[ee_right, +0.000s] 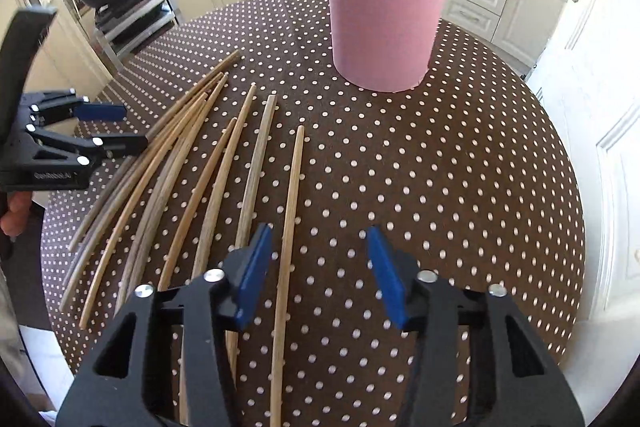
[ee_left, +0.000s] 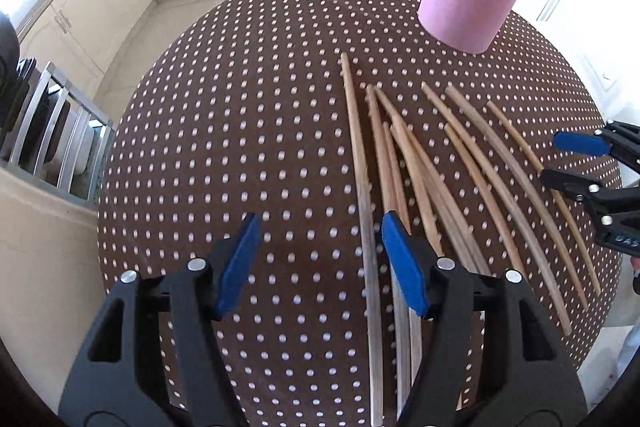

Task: Organize utensils
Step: 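Lower both grippers toward the loose wooden chopsticks, opened, then close the left gripper on one chopstick while the right gripper grasps another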

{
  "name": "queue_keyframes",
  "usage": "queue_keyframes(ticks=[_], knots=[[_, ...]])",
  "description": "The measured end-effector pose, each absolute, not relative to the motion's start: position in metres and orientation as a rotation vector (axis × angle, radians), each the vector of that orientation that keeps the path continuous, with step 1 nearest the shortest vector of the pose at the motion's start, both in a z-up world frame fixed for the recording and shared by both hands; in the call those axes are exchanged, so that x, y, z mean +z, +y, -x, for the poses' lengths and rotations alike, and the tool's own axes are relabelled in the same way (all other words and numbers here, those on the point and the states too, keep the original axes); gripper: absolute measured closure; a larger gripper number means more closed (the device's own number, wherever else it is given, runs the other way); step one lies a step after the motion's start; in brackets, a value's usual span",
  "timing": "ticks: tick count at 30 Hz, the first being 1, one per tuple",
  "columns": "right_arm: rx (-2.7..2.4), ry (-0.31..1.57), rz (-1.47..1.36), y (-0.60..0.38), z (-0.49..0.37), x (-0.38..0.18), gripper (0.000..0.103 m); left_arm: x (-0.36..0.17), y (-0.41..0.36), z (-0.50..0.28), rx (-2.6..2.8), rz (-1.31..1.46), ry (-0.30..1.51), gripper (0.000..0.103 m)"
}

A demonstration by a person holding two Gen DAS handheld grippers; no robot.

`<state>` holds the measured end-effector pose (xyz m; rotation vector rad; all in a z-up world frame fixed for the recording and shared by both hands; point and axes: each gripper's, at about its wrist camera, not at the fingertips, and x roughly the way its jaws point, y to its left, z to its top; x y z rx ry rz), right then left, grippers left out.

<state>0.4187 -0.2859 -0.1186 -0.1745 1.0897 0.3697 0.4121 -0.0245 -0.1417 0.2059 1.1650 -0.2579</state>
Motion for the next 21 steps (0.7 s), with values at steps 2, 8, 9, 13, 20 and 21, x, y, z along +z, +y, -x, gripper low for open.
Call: queue_keyframes(ticks=[2,8,9,13,20,21], knots=[[0.37,1.095,0.197,-0.28,-0.424,-0.118,0.062,-0.144,-0.027,-0.425,-0.25,-0.22,1.171,0.04],[0.366,1.115,0.257,-0.269,-0.437,-0.118,0.071,-0.149,-0.033,-0.459,-0.239,-0.214,1.201,0.042],[0.367,1.117,0.262,-0.269,-0.438,-0.118,0.071,-0.15,-0.036,-0.464,-0.237,-0.221,1.206,0.044],[0.367,1.124,0.275,-0.264,-0.445,-0.119,0.075,-0.152,-0.042,-0.48,-0.242,-0.223,1.212,0.051],[0.368,1.139,0.281,-0.243,-0.466,-0.121,0.093,-0.15,-0.063,-0.511,-0.25,-0.201,1.231,0.076],[0.369,1.14,0.275,-0.24,-0.468,-0.122,0.097,-0.15,-0.066,-0.514,-0.249,-0.195,1.226,0.079]])
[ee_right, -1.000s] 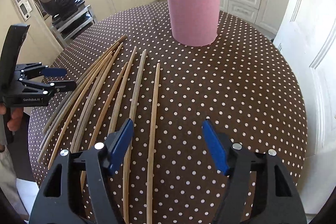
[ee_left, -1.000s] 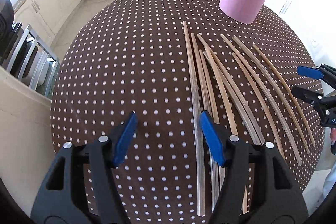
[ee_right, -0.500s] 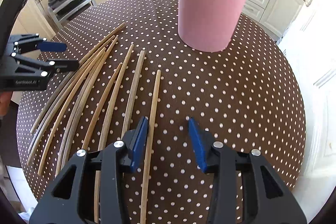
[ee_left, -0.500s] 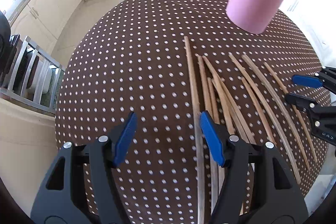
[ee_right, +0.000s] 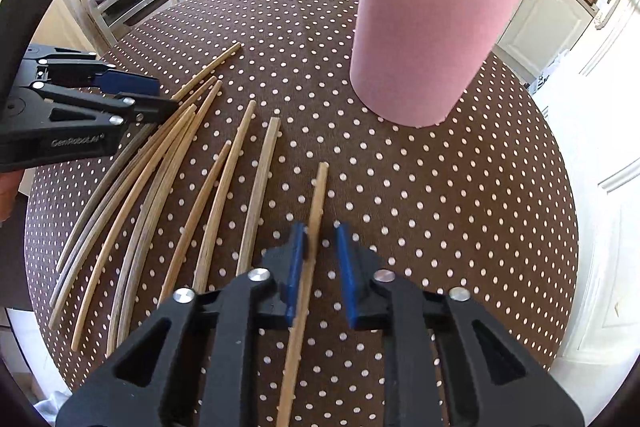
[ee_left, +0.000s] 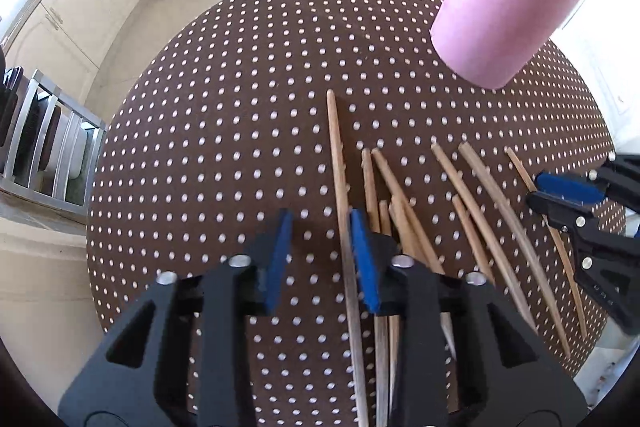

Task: Organize utensils
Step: 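Close the left gripper on one chopstick while the right gripper grasps another, then lift the left gripper's chopstick over the pink cup while the right gripper carries its own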

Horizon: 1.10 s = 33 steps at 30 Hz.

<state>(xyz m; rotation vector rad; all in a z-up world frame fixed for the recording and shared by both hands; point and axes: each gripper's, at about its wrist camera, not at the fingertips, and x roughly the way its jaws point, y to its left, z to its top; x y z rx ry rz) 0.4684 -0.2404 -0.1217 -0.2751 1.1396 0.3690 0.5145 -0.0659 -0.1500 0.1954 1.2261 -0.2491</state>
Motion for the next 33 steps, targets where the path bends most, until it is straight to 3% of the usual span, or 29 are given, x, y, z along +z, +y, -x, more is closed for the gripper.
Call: queue_keyframes(ticks=[5,11,22,33], knots=[[0.369,1.133,0.246,-0.235,-0.473,-0.124,0.098,-0.147,-0.079,-0.525,-0.256,-0.178,1.203,0.097],[0.375,1.092,0.186,-0.243,-0.465,-0.112,0.098,-0.132,-0.079,-0.511,-0.258,-0.156,1.148,0.097],[0.383,0.92,0.16,-0.246,-0.426,-0.036,0.098,-0.038,-0.076,-0.45,-0.289,-0.163,0.965,0.097],[0.366,0.763,0.174,-0.259,-0.382,0.019,0.099,0.024,-0.069,-0.387,-0.303,-0.134,0.772,0.097]])
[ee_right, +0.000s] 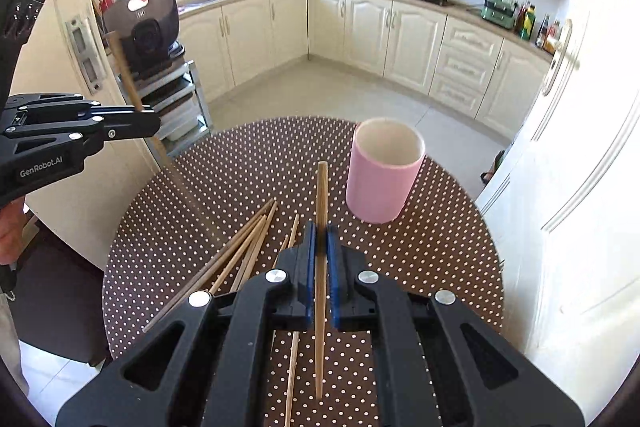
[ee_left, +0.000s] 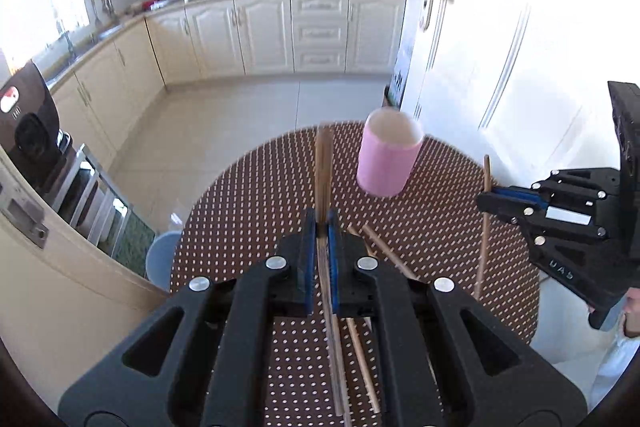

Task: Organize utensils
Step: 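Lift the left gripper's chopstick over the pink cup while the right gripper carries its own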

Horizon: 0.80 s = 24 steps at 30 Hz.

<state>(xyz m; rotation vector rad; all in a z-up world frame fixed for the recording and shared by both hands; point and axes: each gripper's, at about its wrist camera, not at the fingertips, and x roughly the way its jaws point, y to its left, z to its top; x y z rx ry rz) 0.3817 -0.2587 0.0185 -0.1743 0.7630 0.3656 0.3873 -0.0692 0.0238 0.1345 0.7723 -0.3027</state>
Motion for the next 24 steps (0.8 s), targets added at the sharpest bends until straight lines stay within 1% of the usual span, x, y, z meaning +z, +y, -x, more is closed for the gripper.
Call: queue_keyframes(ticks=[6,12,19,24], knots=[[0.336,0.636,0.131,-0.274,-0.375,0.051,0.099,0.05,-0.081,-0.376,-0.339,-0.112,0.676,0.097],[0.287,0.486,0.061,-0.289,-0.379,0.082,0.099,0.068,-0.102,-0.382,-0.36,-0.083,0.588,0.097],[0.235,0.341,0.036,-0.297,-0.388,0.105,0.099,0.083,-0.119,-0.4,-0.376,-0.03,0.508,0.097],[0.212,0.267,0.032,-0.302,-0.405,0.108,0.099,0.089,-0.121,-0.422,-0.386,0.049,0.436,0.097]])
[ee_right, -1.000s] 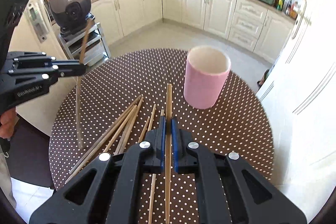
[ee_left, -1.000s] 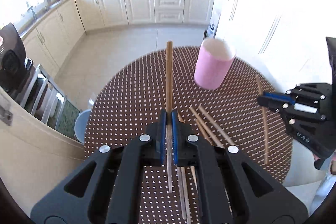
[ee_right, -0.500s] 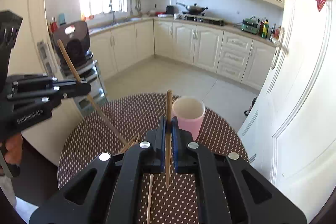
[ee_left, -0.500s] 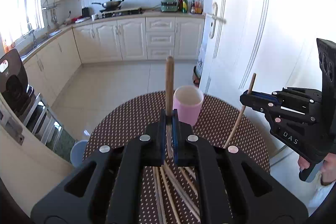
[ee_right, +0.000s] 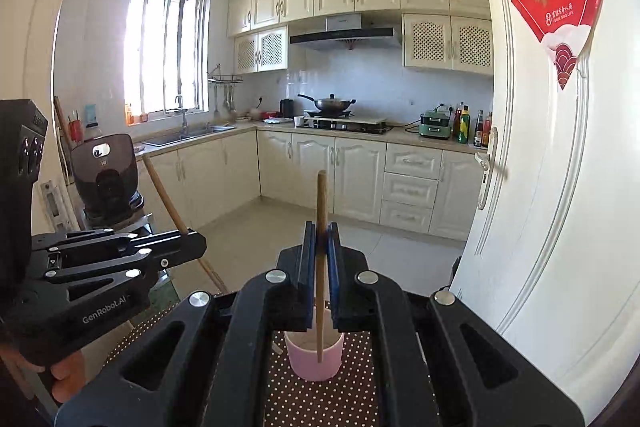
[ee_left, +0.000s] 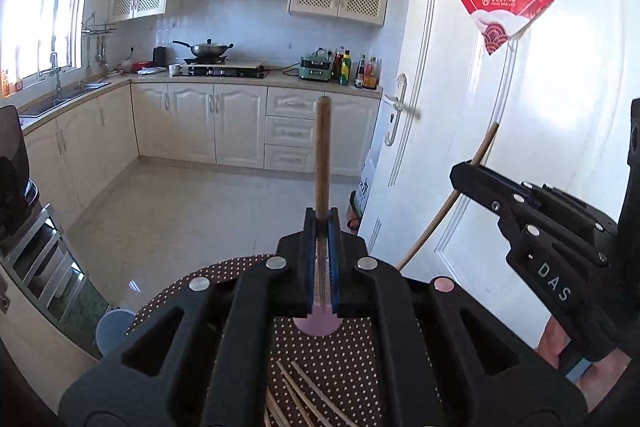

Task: Organize utensils
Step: 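Lift the left gripper's chopstick over the pink cup while the right gripper carries its own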

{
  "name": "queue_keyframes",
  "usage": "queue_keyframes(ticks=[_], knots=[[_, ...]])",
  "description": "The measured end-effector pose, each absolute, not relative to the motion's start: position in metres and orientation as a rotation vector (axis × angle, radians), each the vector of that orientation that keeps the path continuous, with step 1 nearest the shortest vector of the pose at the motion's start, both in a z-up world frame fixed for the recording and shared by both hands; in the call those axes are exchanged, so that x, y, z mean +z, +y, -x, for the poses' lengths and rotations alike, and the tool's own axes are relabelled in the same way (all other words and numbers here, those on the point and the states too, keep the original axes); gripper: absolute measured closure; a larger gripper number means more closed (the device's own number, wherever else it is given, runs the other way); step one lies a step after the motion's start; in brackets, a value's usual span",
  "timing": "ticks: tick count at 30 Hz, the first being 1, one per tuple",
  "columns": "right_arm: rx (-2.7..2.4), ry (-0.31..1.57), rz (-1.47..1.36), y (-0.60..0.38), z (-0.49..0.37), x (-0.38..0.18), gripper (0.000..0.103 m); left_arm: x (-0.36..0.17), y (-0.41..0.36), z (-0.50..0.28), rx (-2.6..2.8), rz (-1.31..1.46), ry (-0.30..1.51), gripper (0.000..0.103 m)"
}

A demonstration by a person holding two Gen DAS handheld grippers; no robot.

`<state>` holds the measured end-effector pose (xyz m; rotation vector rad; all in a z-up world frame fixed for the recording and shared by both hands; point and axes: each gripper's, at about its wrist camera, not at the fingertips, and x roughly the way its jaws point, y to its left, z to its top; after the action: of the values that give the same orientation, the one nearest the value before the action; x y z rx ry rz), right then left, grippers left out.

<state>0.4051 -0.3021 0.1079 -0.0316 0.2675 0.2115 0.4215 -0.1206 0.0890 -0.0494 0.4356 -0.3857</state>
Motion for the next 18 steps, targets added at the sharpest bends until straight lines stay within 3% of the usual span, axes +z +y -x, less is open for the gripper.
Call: queue_keyframes(ticks=[18], knots=[[0.225,0.322,-0.002,-0.309,-0.452,0.073,0.099,0.022,-0.148,-0.472,-0.413,-0.001,0.535,0.097]])
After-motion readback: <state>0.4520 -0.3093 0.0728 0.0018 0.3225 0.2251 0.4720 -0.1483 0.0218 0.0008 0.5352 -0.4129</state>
